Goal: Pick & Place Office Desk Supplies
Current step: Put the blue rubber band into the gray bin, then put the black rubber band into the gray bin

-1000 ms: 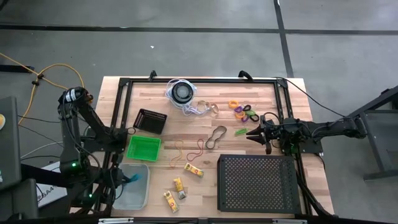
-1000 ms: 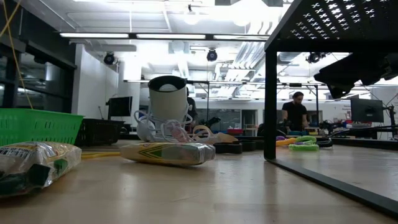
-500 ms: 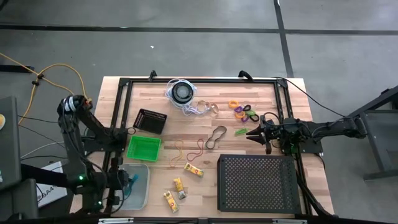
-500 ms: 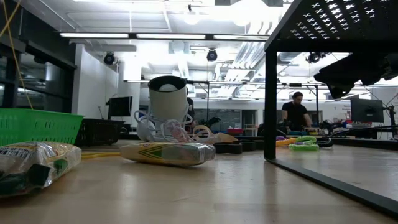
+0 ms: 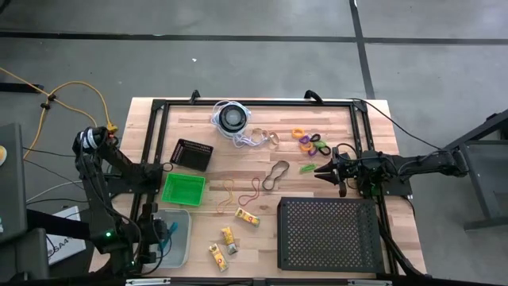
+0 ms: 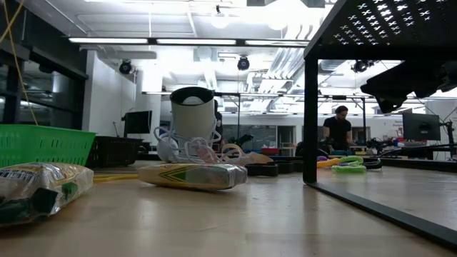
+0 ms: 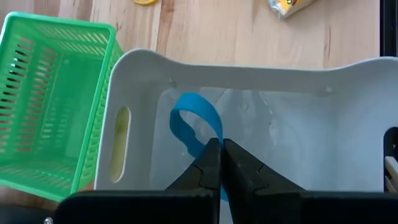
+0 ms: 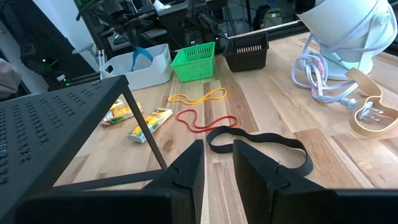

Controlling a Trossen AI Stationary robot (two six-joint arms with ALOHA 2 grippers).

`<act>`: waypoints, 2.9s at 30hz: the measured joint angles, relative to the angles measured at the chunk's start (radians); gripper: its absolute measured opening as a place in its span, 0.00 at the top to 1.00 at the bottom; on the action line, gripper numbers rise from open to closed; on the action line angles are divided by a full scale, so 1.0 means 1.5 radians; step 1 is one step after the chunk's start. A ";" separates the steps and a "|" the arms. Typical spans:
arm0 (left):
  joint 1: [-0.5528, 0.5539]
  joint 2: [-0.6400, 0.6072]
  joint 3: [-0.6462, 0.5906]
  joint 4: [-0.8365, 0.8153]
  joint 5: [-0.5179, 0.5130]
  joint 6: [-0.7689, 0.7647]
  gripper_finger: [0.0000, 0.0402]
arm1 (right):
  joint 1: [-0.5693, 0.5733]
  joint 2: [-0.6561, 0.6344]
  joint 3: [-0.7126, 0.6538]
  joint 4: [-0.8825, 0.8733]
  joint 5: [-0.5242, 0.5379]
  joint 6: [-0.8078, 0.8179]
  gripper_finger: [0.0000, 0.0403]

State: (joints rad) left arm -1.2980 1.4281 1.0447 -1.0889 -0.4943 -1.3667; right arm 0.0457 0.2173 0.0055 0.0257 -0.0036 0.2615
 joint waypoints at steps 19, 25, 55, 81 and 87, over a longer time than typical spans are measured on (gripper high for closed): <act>0.000 0.000 0.000 0.000 0.006 -0.013 0.75 | 0.000 0.000 0.000 0.000 0.000 0.000 0.82; 0.029 -0.034 -0.001 0.000 -0.034 0.010 0.75 | 0.000 0.000 0.000 0.000 0.000 0.000 0.82; 0.617 -0.064 -0.001 0.356 0.165 0.809 0.75 | 0.000 0.000 0.000 0.000 0.000 0.000 0.82; 0.801 0.311 0.315 0.319 0.233 0.701 0.75 | 0.000 0.000 0.000 0.001 0.000 0.000 0.82; 0.826 0.346 0.342 0.311 0.223 0.649 0.75 | 0.000 0.000 0.000 0.000 0.000 0.000 0.82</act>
State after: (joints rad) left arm -0.0592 1.9470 1.5574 -0.6219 -0.1591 -0.3938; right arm 0.0456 0.2176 0.0055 0.0262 -0.0036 0.2615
